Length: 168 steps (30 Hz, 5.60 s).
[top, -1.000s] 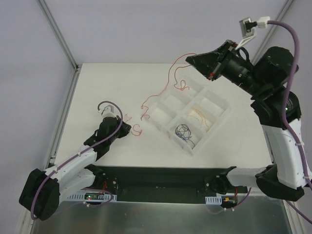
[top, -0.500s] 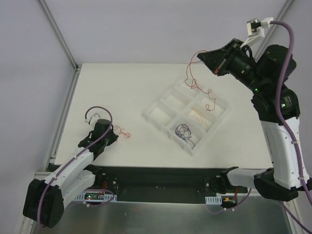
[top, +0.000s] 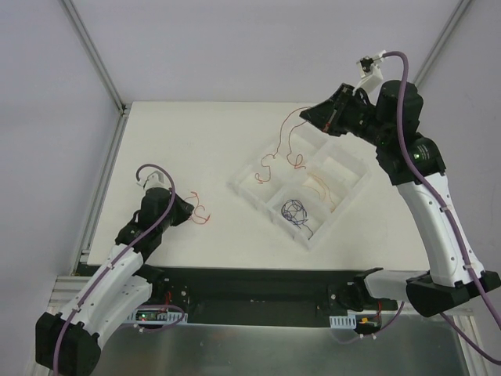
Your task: Untangle the cables
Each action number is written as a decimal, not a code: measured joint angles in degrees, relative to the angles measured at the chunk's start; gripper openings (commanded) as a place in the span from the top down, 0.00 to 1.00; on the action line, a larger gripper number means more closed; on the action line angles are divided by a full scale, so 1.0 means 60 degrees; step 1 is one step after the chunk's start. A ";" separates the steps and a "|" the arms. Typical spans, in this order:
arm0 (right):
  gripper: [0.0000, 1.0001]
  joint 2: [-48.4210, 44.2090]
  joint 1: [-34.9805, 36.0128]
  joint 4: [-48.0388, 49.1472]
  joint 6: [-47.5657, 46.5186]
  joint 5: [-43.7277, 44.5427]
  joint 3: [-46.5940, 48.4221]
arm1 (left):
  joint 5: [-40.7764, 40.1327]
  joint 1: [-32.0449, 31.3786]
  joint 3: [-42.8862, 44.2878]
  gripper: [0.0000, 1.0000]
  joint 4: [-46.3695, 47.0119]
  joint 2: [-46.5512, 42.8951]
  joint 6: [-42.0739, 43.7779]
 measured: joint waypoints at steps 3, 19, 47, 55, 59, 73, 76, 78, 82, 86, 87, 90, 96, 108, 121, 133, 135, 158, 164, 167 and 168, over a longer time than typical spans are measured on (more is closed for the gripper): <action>1.00 0.0120 0.0000 0.0168 0.0098 -0.0124 -0.0015 | 0.0138 0.0000 0.0036 1.00 -0.0007 -0.0171 0.0109; 1.00 0.0670 0.0004 0.1621 0.1056 -0.1096 -0.1953 | 0.0521 0.0000 0.0426 1.00 -0.0142 -0.0204 0.0299; 1.00 0.2025 0.1453 0.2940 0.1424 -0.1166 -0.3468 | 0.0991 0.0000 0.0856 1.00 -0.0342 -0.0229 0.0637; 1.00 0.3180 0.1104 0.2524 0.0623 -0.0321 -0.3468 | 0.0994 0.0000 0.0954 1.00 -0.0466 -0.0488 0.0816; 1.00 0.3665 0.1166 0.2102 0.0113 0.0149 -0.3468 | 0.0994 0.0000 0.0969 1.00 -0.0572 -0.0554 0.0867; 0.91 0.4732 0.1916 0.0350 -0.1366 0.1880 -0.2936 | 0.1031 0.0000 0.1173 1.00 -0.0761 -0.0452 0.0900; 0.71 0.4900 0.1938 0.0109 -0.1585 0.1993 -0.2936 | 0.1180 0.0000 0.1304 1.00 -0.0798 -0.0448 0.0929; 0.54 0.4958 0.1978 -0.0044 -0.1738 0.2120 -0.2925 | 0.1290 0.0000 0.1446 1.00 -0.0805 -0.0423 0.0969; 0.34 0.4911 0.2033 -0.0339 -0.2240 0.2335 -0.2834 | 0.1756 0.0000 0.1814 1.00 -0.0801 -0.0324 0.1067; 0.26 0.4375 0.2091 -0.0525 -0.2743 0.2575 -0.2830 | 0.2299 0.0000 0.2153 1.00 -0.0801 -0.0168 0.1137; 0.25 0.4113 0.2113 -0.0539 -0.2881 0.2597 -0.2838 | 0.2466 0.0000 0.2255 1.00 -0.0794 -0.0073 0.1147; 0.23 0.3111 0.2280 -0.0215 -0.3213 0.2426 -0.3107 | 0.2980 0.0000 0.2521 1.00 -0.0798 0.0215 0.1180; 0.21 0.1009 0.3421 0.1512 -0.3428 0.0903 -0.4503 | 0.4091 0.0000 0.2798 1.00 -0.0721 0.0743 0.1169; 0.32 0.2051 0.4288 0.3891 -0.0550 -0.0590 -0.4364 | 0.5402 0.0000 0.2838 1.00 -0.0586 0.1421 0.1075; 1.00 0.3264 0.4681 0.3996 0.1359 -0.0401 -0.3701 | 0.5690 0.0000 0.2794 1.00 -0.0495 0.1421 0.0943; 1.00 0.2401 0.4557 0.3614 0.1005 0.0299 -0.3668 | 0.5759 0.0000 0.2710 0.24 -0.0452 0.1115 0.1111; 1.00 0.1993 0.4346 0.3493 0.0885 0.0357 -0.3577 | 0.5745 0.0000 0.2710 0.16 -0.0433 0.0951 0.1162; 1.00 0.2565 0.1894 0.2623 -0.0386 0.0889 -0.2677 | 0.5173 0.0000 0.2707 0.08 -0.0339 -0.0204 0.1504; 0.99 0.3789 0.1894 0.2696 -0.0681 0.1169 -0.2885 | 0.5176 0.0000 0.2707 0.08 -0.0339 -0.0153 0.1508; 0.99 0.4495 0.1898 0.2473 -0.0816 0.1257 -0.2929 | 0.5176 0.0000 0.2707 0.08 -0.0346 -0.0160 0.1530; 0.98 0.4670 0.1909 0.2346 -0.0882 0.1311 -0.2973 | 0.5173 0.0000 0.2707 0.08 -0.0342 -0.0160 0.1537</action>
